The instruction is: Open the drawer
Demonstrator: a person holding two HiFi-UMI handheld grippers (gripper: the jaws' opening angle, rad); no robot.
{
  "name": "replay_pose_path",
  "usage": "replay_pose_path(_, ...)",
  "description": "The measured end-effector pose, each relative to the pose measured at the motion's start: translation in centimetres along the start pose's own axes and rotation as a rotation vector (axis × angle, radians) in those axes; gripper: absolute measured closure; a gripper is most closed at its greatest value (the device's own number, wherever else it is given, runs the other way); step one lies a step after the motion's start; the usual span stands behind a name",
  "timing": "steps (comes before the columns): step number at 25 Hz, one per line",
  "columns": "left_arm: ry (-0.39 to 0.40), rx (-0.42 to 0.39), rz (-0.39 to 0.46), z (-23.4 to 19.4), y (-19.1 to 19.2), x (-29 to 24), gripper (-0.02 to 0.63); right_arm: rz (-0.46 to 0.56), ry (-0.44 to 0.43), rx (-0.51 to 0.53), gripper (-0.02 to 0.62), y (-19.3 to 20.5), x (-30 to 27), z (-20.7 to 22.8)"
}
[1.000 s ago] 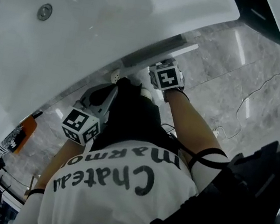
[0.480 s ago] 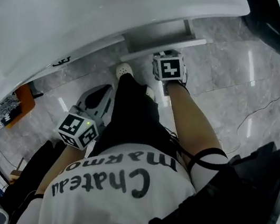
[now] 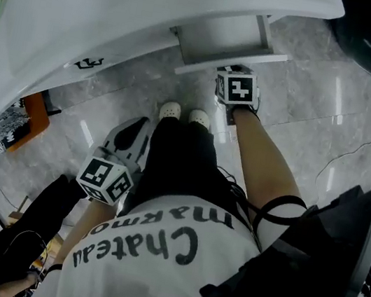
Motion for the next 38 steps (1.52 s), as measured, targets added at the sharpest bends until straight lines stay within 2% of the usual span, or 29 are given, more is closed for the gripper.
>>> replay_pose_path(16,0.002,0.009,-0.005,-1.4,0.8,2.4,0.597,-0.032,0.020,-0.005,0.459,1.6,0.7,0.0)
replay_pose_path(32,0.012,-0.004,-0.016,-1.3,0.8,2.4,0.597,-0.072,0.026,-0.001,0.459,5.3,1.8,-0.1)
replay_pose_path(38,0.016,-0.005,-0.023,-1.0,1.0,2.4,0.597,-0.036,0.016,-0.014,0.459,6.4,2.1,-0.2)
Point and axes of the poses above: the fingertips, and each gripper's own axes: x backward along the fingers, z to its right, y out of its underside, the point moved 5 cm from there along x, backward along the fingers, and after that the axes turned 1 degree about -z, right-handed, at the moved point
